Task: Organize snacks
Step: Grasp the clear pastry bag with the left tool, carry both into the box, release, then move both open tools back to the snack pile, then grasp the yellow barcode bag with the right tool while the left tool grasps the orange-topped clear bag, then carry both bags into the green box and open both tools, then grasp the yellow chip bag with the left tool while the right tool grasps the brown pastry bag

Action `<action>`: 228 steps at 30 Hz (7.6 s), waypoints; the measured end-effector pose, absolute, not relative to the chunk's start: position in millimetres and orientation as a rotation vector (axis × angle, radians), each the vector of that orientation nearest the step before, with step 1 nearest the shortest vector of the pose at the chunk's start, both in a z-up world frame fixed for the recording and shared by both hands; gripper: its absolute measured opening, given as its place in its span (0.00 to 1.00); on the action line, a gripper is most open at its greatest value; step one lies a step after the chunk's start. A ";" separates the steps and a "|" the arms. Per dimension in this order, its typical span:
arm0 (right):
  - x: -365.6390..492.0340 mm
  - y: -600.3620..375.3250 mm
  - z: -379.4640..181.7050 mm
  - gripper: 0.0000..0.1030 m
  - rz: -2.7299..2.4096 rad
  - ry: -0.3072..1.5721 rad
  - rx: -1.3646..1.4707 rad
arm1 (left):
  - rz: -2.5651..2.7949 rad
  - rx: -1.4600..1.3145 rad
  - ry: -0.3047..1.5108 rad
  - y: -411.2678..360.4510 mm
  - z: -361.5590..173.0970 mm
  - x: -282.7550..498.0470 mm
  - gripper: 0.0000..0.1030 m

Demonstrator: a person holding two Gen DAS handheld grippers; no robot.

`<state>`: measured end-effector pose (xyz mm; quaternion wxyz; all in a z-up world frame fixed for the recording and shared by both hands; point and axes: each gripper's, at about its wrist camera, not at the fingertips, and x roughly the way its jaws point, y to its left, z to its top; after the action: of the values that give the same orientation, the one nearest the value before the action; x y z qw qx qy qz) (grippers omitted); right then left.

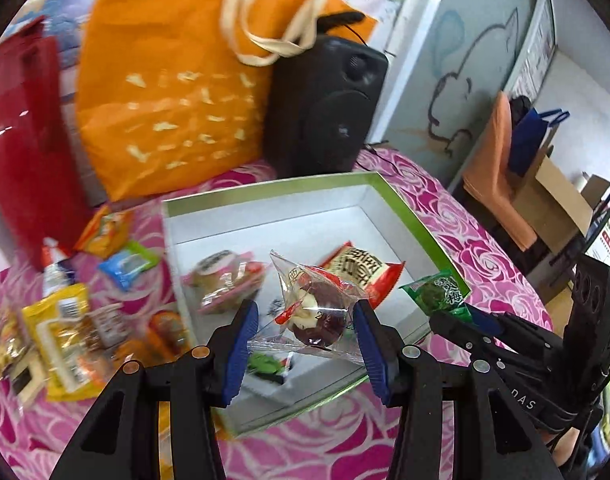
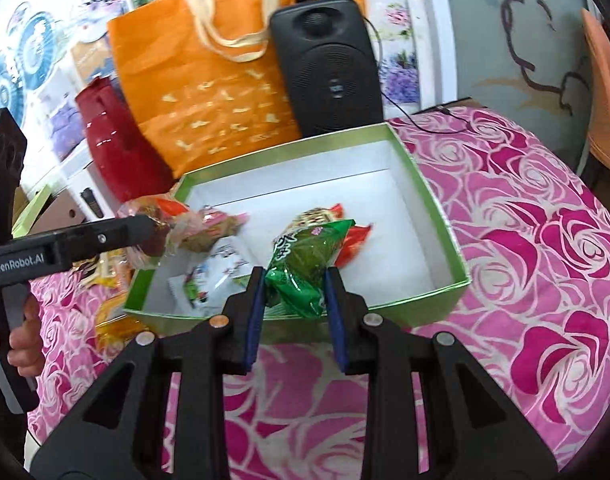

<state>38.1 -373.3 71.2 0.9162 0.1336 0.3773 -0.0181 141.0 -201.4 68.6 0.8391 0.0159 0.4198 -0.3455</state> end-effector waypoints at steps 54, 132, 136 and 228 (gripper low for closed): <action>56.0 -191.3 33.2 0.84 0.353 1.016 0.117 | -0.496 -0.091 0.908 -36.7 24.8 142.3 0.88; 39.4 -258.2 93.2 0.43 0.136 0.843 0.100 | -0.612 -0.208 0.896 -78.9 74.5 121.9 0.32; 46.5 -311.1 92.0 0.43 0.014 0.838 0.130 | -0.671 -0.163 0.909 -125.0 77.1 135.3 0.32; 131.3 -126.1 0.8 0.23 0.394 1.036 -0.032 | -0.439 -0.272 1.026 3.1 -3.4 217.8 0.65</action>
<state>131.3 -126.1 0.8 0.8501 -0.0152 0.4920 0.1871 217.8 3.1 -3.4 0.8396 -0.1286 0.4852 -0.2078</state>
